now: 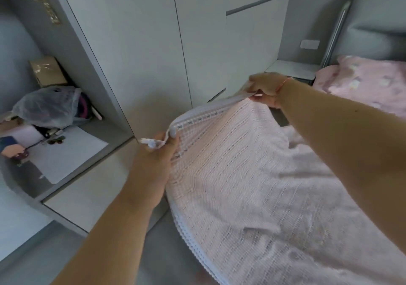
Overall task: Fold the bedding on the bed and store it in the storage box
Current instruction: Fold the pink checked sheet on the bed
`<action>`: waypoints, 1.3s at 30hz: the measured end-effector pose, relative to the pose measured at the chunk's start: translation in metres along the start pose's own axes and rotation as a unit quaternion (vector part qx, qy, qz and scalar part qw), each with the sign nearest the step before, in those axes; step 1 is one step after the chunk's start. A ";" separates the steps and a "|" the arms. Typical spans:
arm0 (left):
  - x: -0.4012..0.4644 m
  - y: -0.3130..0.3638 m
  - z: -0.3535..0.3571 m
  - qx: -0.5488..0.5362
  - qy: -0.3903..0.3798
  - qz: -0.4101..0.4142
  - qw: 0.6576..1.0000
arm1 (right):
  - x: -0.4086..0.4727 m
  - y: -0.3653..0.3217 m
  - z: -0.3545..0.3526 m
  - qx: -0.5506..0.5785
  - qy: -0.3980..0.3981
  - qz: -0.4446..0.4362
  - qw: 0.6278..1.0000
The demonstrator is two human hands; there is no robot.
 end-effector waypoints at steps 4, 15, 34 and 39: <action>-0.039 -0.004 0.059 0.025 -0.082 0.037 0.996 | -0.048 0.003 -0.068 0.067 0.061 -0.033 0.995; -0.216 0.031 0.237 -0.053 -0.257 0.069 0.962 | -0.220 0.091 -0.250 0.159 0.202 0.005 0.966; -0.430 -0.031 0.509 -0.010 -0.358 -0.041 0.933 | -0.370 0.253 -0.485 -0.079 0.226 0.075 0.968; -0.470 -0.041 0.537 0.011 -0.372 -0.033 0.928 | -0.418 0.278 -0.517 -0.047 0.248 0.080 0.964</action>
Point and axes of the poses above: each hand's wrist, its own x-axis towards the middle knuckle, its own z-axis out of the palm, y = z × x, the point moved 6 cm from there along x, towards the middle knuckle, and after that the axes turned 7 degrees about -x, right-handed, at the moved point
